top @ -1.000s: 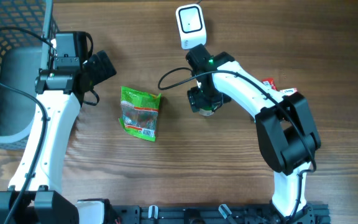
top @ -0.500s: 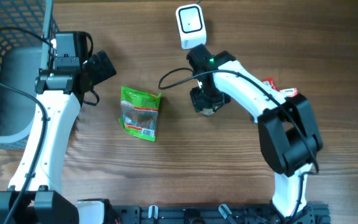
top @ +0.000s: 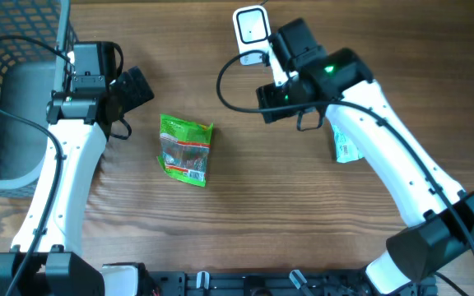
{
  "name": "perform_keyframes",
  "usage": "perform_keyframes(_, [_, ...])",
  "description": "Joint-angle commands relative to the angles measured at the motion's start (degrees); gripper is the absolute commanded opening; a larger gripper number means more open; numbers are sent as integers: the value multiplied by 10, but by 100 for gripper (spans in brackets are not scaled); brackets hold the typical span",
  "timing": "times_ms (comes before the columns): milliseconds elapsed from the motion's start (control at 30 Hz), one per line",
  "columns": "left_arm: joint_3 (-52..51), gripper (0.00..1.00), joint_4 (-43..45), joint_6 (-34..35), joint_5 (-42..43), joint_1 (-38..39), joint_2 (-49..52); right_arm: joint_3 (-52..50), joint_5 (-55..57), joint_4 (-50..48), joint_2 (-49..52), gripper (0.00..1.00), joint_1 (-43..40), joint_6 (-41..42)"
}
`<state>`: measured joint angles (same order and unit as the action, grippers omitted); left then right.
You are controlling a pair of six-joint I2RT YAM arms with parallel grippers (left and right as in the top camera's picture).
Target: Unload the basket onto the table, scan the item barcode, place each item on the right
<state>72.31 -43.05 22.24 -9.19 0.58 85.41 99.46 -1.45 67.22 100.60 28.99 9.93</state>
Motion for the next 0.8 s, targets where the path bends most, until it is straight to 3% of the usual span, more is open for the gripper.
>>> perform_keyframes(0, [3, 100, 2, 7, -5, -1, 0, 127, -12, 37, 24, 42, -28, -9])
perform_keyframes(133, [3, 100, 1, 7, -5, -1, 0, 230, -23, 96, 71, 41, -47, -10])
perform_keyframes(300, [3, 100, 2, 7, -5, -1, 0, 231, -23, 62, 114, 40, -50, -14])
perform_keyframes(567, [3, 100, 2, 7, -5, -1, 0, 231, -14, -95, 216, 38, -50, -39])
perform_keyframes(767, [3, 100, 2, 7, -5, -1, 0, 231, 57, -251, 276, 35, -51, -40])
